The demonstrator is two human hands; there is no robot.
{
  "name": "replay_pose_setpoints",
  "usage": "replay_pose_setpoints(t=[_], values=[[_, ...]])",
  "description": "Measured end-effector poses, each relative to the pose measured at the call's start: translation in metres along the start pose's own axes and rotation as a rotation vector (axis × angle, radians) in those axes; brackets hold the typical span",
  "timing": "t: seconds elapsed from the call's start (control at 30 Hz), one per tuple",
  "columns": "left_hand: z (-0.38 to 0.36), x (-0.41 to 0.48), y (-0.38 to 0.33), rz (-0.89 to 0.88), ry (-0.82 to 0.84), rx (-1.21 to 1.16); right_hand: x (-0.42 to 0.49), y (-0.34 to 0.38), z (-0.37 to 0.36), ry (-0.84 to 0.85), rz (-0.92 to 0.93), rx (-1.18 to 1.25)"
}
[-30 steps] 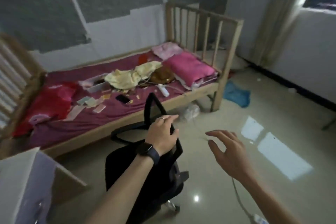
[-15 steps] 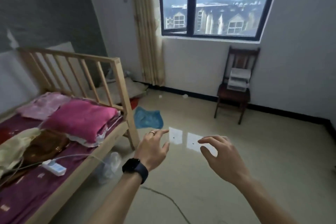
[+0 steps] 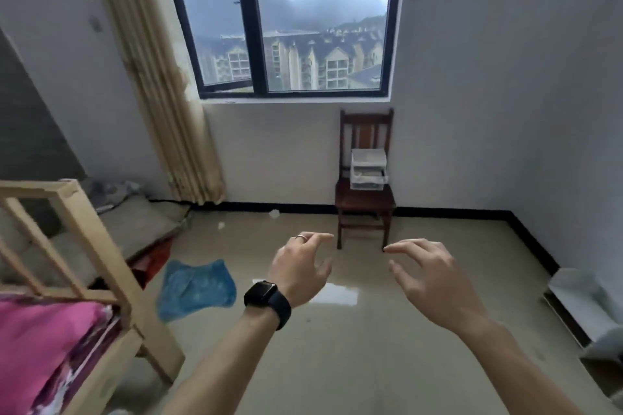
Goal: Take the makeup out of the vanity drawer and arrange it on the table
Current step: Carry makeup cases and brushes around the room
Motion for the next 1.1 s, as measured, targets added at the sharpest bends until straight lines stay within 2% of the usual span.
replay_pose_setpoints(t=[0.17,0.37,0.73,1.1], values=[[-0.020,0.137,0.001,-0.057,0.001,0.030,0.113,-0.060,0.005,-0.057,-0.044,-0.013],[-0.039,0.288,0.004,-0.027,0.012,-0.034,0.249,-0.121,0.020,-0.084,-0.082,0.022],[-0.140,0.513,0.051,0.019,0.100,-0.118,0.447,-0.249,-0.011,0.030,-0.180,-0.037],[-0.264,0.725,0.108,-0.004,0.356,-0.108,0.612,-0.388,-0.067,0.113,-0.407,-0.052]])
Point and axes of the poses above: each hand's wrist, its own x-axis towards the middle knuckle, its own z-axis out of the back of the hand, y = z × x, the point moved 4 cm from there along x, towards the middle knuckle, and after that the axes turned 13 degrees about x, right-handed, at the moved point
